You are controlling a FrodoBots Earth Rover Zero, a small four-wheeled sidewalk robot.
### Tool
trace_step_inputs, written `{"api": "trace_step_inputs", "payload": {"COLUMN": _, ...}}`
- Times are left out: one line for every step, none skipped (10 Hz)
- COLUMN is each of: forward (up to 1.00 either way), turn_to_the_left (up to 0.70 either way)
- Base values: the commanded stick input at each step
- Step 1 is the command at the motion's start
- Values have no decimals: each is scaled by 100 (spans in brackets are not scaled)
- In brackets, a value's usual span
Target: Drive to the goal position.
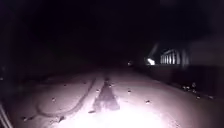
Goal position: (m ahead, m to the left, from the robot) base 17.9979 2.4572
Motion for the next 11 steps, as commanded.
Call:
{"api": "trace_step_inputs", "payload": {"forward": 100, "turn_to_the_left": 0}}
{"api": "trace_step_inputs", "payload": {"forward": 100, "turn_to_the_left": 0}}
{"api": "trace_step_inputs", "payload": {"forward": 100, "turn_to_the_left": 0}}
{"api": "trace_step_inputs", "payload": {"forward": 100, "turn_to_the_left": 0}}
{"api": "trace_step_inputs", "payload": {"forward": 100, "turn_to_the_left": 0}}
{"api": "trace_step_inputs", "payload": {"forward": 100, "turn_to_the_left": 0}}
{"api": "trace_step_inputs", "payload": {"forward": 100, "turn_to_the_left": 0}}
{"api": "trace_step_inputs", "payload": {"forward": 100, "turn_to_the_left": 0}}
{"api": "trace_step_inputs", "payload": {"forward": 100, "turn_to_the_left": 0}}
{"api": "trace_step_inputs", "payload": {"forward": 100, "turn_to_the_left": 0}}
{"api": "trace_step_inputs", "payload": {"forward": 100, "turn_to_the_left": 0}}
